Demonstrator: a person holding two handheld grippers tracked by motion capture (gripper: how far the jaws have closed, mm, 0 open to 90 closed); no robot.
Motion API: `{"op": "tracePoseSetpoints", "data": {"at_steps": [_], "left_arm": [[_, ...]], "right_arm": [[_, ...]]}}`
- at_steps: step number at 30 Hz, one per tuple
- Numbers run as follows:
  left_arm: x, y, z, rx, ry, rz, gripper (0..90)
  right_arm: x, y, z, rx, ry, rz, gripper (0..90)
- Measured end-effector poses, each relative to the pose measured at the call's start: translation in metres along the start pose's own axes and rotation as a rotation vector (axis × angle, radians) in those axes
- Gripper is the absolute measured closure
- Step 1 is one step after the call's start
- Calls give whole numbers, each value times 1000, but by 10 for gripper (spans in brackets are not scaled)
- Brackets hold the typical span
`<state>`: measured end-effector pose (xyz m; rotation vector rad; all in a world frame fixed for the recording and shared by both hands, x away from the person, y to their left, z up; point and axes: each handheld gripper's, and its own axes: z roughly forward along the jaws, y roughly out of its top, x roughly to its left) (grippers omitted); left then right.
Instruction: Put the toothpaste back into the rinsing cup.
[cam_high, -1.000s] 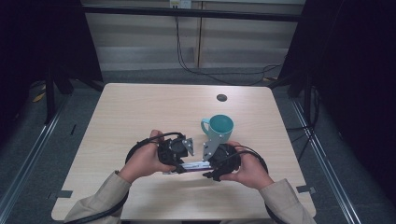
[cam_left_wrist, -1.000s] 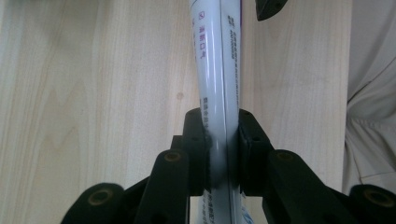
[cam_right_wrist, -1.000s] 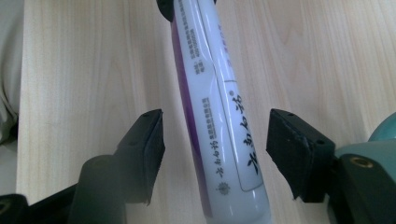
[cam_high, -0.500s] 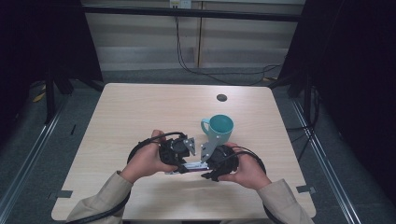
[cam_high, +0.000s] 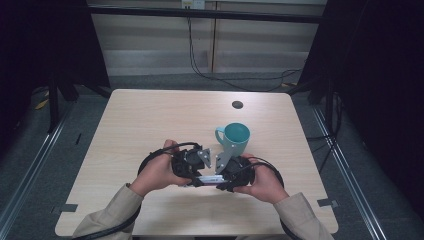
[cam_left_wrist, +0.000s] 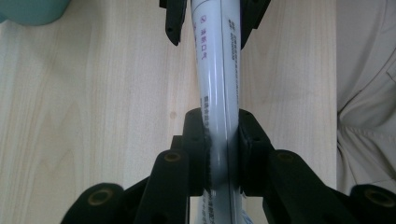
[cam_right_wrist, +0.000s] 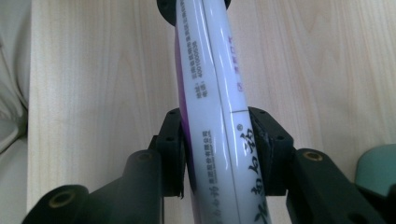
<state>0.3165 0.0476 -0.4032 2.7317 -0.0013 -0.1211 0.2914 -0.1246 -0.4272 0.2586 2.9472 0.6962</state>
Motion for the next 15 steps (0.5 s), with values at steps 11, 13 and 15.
{"op": "tracePoseSetpoints", "data": {"at_steps": [11,13,15], "left_arm": [[0,2,-3,-12,8,5,765],[0,2,-3,-22,10,-1,765],[0,2,-4,-23,12,3,765]], "right_arm": [[-2,-3,0,-11,9,29,614],[-3,-2,0,-9,11,29,611],[-3,-2,0,-5,18,40,610]]}}
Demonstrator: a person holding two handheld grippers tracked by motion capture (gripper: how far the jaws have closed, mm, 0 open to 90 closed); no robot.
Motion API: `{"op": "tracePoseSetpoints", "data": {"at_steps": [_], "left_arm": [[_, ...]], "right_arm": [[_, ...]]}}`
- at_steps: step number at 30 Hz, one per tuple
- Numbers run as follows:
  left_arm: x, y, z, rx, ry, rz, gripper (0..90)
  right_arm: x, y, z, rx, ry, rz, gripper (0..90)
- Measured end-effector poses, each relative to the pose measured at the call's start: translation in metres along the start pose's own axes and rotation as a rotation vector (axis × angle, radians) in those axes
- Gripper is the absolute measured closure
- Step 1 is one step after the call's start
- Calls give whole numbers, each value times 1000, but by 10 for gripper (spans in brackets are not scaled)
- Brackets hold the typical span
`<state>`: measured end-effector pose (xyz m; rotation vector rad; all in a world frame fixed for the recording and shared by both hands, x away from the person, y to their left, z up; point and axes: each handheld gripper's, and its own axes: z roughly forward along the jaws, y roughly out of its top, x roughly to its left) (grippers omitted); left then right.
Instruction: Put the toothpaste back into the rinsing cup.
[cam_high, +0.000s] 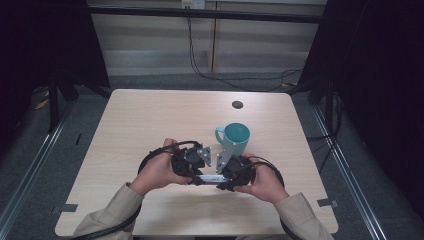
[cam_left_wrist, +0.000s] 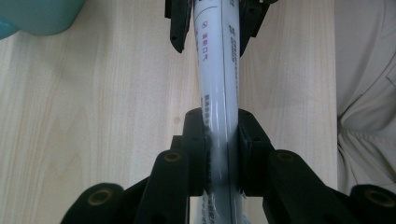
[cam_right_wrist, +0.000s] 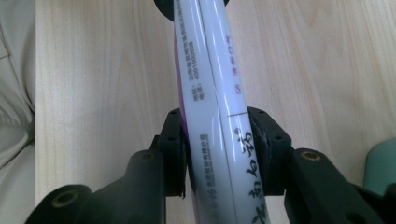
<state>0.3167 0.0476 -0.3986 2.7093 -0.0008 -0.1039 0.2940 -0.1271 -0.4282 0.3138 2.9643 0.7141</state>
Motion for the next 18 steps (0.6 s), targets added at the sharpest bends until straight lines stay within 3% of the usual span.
{"op": "tracePoseSetpoints", "data": {"at_steps": [16,18], "left_arm": [[0,5,-2,6,9,12,766],[1,6,-3,15,13,29,764]], "right_arm": [[-3,2,3,5,6,22,593],[-3,3,2,11,-1,24,607]]}}
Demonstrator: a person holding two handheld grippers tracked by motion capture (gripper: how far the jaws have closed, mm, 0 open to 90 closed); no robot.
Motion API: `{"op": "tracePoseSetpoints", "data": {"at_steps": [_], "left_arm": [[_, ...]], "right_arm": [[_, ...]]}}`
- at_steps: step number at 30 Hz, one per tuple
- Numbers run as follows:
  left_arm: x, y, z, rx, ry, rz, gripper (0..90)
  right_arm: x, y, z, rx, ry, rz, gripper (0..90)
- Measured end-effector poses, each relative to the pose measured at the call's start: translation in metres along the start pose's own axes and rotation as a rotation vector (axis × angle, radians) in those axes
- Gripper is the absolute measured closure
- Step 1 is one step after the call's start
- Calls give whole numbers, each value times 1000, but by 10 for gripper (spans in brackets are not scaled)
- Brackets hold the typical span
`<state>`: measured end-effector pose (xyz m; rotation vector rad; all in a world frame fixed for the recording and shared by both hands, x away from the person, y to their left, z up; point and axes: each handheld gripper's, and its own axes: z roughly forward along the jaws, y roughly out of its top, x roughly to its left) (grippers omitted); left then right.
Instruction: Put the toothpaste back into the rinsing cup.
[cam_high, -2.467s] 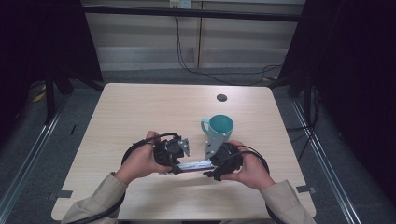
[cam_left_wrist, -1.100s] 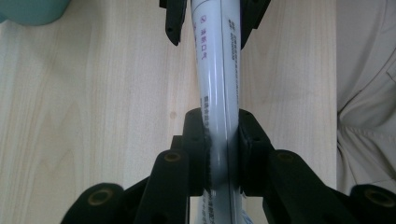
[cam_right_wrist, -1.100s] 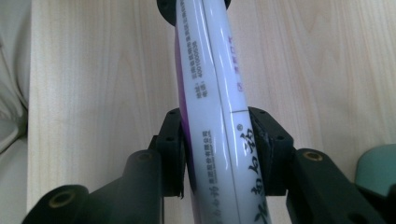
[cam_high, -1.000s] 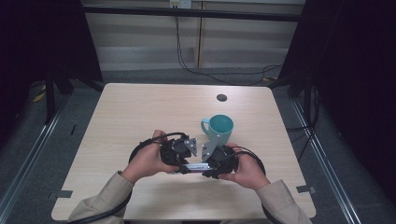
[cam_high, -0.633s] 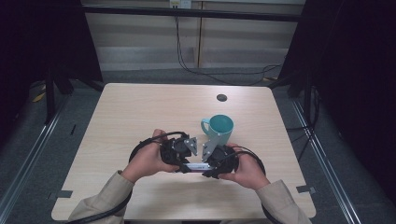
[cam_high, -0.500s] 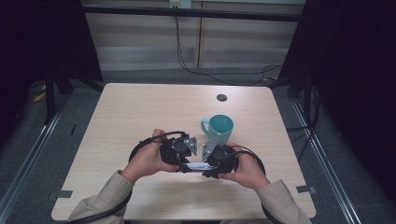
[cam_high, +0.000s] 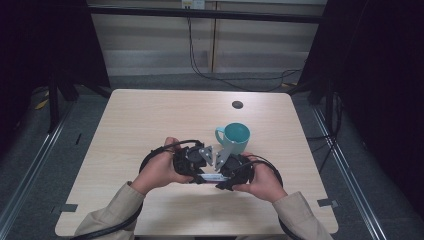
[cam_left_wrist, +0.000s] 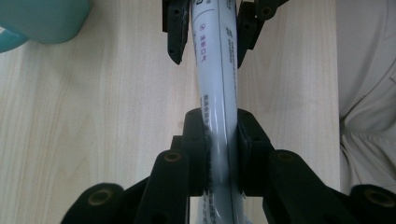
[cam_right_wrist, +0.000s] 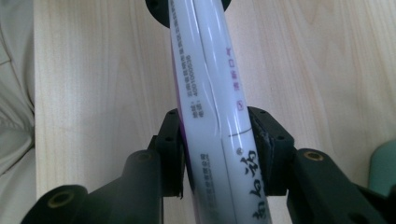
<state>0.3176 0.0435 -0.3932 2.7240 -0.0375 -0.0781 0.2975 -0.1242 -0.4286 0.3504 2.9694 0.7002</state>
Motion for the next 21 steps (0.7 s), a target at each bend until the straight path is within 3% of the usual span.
{"op": "tracePoseSetpoints", "data": {"at_steps": [3,5,6,8,9,10,12,13,19,21], "left_arm": [[0,-1,0,-19,7,2,749],[-1,-3,0,-59,16,-5,738],[-2,-5,-1,-86,36,-5,706],[-2,-6,-1,-76,51,-4,629],[-1,-8,-3,-91,74,-29,548],[-1,-8,-3,-91,74,-29,506],[1,-14,-7,-104,102,-50,462],[3,-20,-12,-156,95,-73,434],[8,-35,-23,-236,78,-123,345],[7,-44,-27,-284,96,-149,313]], "right_arm": [[2,1,0,19,8,3,681],[2,0,-1,18,14,7,693],[1,-2,-4,2,21,18,710],[1,-3,-4,-6,11,17,715],[0,-4,-5,21,10,12,719],[0,-4,-5,21,10,12,719],[-1,-8,-4,40,9,21,720],[-2,-12,-5,26,-2,38,721],[-6,-21,-12,-10,1,70,721],[-9,-27,-15,-36,-6,87,721]]}}
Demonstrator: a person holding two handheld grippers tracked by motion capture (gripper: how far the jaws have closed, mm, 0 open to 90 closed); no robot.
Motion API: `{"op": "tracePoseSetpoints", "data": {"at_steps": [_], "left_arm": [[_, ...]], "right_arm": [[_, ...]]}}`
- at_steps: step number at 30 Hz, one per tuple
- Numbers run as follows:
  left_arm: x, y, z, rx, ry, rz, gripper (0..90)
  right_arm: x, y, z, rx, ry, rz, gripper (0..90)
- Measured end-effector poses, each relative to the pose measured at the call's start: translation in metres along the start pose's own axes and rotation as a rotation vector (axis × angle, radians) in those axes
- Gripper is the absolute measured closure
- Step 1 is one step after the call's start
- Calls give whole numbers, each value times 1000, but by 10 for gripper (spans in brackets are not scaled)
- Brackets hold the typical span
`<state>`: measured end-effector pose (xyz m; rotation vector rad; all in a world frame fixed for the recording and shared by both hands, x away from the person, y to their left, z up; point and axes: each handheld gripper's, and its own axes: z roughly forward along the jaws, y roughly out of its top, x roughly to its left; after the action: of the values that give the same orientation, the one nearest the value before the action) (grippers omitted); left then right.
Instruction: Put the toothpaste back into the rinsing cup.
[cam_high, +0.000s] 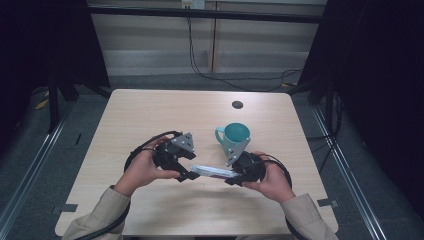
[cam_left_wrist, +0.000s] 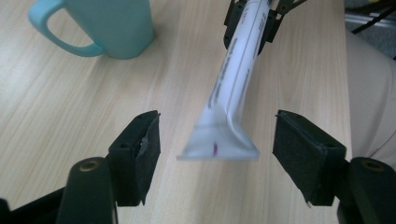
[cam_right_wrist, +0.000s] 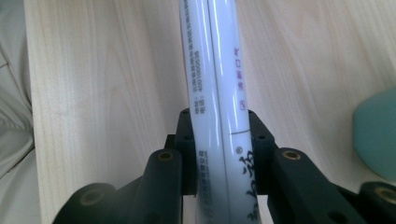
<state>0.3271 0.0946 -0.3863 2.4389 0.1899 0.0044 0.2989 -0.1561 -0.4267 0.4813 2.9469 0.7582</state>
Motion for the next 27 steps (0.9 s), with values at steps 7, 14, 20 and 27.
{"op": "tracePoseSetpoints", "data": {"at_steps": [7,14,20,27], "left_arm": [[6,-14,-7,-37,9,-52,248],[9,-25,1,-62,-27,-94,263],[11,-25,7,-89,-28,-106,291],[12,-20,7,-119,-37,-95,339]], "right_arm": [[-5,-9,-5,-46,-5,39,721],[-8,-13,-6,-126,15,85,722],[-10,-15,-6,-179,42,115,723],[-11,-16,-5,-207,54,117,723]]}}
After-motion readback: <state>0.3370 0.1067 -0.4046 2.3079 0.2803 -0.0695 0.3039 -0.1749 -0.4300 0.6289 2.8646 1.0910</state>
